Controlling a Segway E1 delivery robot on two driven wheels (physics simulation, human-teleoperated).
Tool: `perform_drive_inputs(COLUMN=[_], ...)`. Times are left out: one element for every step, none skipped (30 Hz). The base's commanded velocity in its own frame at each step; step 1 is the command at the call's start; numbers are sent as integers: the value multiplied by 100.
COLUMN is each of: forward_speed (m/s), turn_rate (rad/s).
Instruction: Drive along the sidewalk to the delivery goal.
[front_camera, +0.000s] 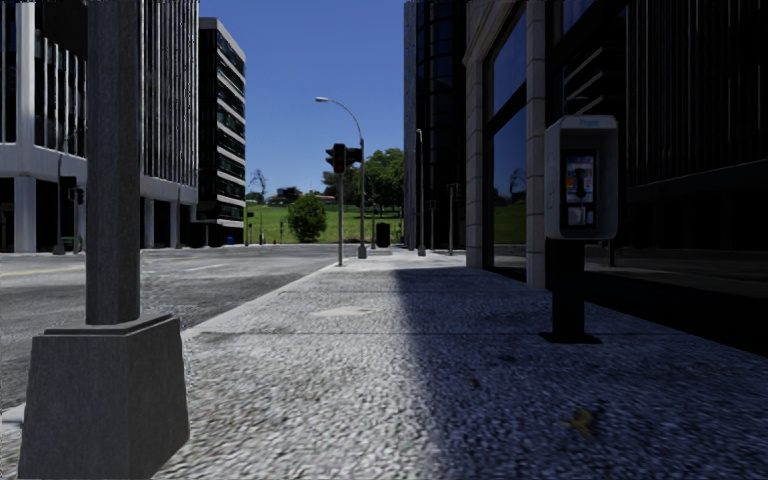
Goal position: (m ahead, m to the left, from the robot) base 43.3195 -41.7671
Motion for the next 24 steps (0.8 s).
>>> perform_drive_inputs(forward_speed=[200, 200, 200, 200, 200, 200, 200, 200, 200, 200, 200, 200, 200, 200, 200, 200, 200, 200, 200, 200, 200, 200, 200, 200], turn_rate=[-13, 0, 0, 0, 0, 0, 0, 0, 0, 0, 0, 0, 0, 0, 0, 0, 0, 0, 0, 0, 0, 0, 0, 0])
